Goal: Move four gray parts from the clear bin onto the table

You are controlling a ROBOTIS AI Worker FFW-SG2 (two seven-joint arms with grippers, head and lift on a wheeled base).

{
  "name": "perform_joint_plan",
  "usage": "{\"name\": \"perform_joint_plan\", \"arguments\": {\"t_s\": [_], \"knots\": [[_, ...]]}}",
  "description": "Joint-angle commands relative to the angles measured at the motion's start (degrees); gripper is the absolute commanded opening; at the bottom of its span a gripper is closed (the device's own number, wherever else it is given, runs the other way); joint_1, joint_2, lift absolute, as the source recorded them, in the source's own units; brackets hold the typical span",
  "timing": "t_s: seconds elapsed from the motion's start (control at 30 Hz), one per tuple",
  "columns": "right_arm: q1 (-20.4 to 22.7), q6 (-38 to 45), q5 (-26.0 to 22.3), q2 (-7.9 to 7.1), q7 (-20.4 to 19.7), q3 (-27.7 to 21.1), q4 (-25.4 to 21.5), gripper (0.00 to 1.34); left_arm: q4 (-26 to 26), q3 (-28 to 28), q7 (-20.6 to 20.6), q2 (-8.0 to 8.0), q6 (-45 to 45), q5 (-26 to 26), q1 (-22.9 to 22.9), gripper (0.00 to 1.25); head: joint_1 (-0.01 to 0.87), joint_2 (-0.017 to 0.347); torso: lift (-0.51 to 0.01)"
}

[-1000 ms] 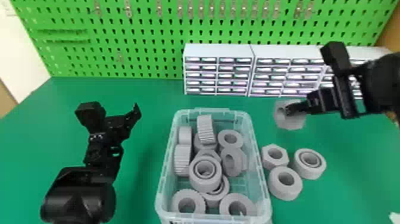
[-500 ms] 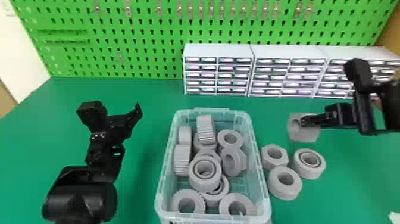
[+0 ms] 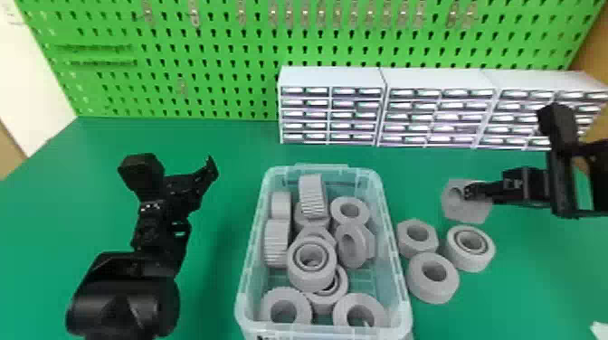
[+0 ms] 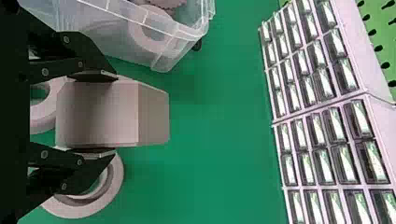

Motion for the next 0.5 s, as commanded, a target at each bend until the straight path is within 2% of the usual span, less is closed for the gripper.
{"name": "perform_joint_plan", "arguments": {"t_s": [0.0,0.13,0.37,0.47], "knots": [[0.16,0.28,0.28,-0.06,0.0,-0.22,0.02,0.34,0.0,0.22,0.0,-0.03,0.0,0.01,0.07,1.09,0.693,0.072,-0.052],[0.16,0.37,1.6,0.03,0.0,-1.36,0.2,0.34,0.0,0.14,0.0,-0.03,0.0,0.01,-0.37,1.09,0.693,0.072,-0.052],[1.65,-0.86,1.16,0.12,0.0,-4.17,0.64,0.34,0.08,-0.13,0.0,-0.12,0.0,0.01,-0.37,1.09,0.693,0.072,-0.052],[2.36,-2.53,-1.04,0.21,0.0,-6.2,2.57,0.34,0.08,-0.13,0.0,-0.12,0.0,0.01,-0.37,1.09,0.693,0.072,-0.052]]}}
